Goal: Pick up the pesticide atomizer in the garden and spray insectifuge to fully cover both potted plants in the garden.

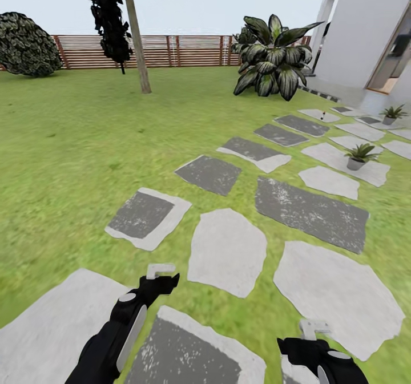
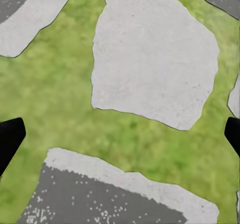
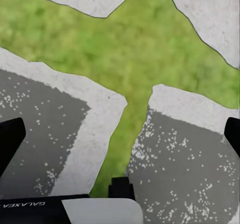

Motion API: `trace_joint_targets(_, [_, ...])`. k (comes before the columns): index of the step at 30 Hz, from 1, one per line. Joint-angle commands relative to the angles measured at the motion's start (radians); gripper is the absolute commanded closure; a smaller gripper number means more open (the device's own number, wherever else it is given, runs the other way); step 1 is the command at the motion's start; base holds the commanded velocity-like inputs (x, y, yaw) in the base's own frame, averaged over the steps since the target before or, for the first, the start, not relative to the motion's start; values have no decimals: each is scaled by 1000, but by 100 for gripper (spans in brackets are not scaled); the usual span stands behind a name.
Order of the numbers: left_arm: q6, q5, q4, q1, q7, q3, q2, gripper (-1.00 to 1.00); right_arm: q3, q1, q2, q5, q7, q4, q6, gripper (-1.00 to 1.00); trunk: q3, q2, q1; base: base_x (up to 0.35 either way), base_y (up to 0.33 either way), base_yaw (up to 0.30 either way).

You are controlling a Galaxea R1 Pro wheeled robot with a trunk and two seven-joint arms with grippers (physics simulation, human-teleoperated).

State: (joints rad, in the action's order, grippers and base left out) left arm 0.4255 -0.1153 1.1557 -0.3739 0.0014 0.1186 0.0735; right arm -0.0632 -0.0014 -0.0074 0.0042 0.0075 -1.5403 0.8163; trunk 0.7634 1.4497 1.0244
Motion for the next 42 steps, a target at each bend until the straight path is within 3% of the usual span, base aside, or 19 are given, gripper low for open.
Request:
trace_joint_targets(1, [6,-9,1,0,0,0,0,-100,0,0,0,0,1,-1,4,-100,1,0,1,340,0,-10])
trace_joint_targets(42, [6,-9,1,0,0,0,0,-100,0,0,0,1,0,-1,4,-100,1,0,1,340,0,0])
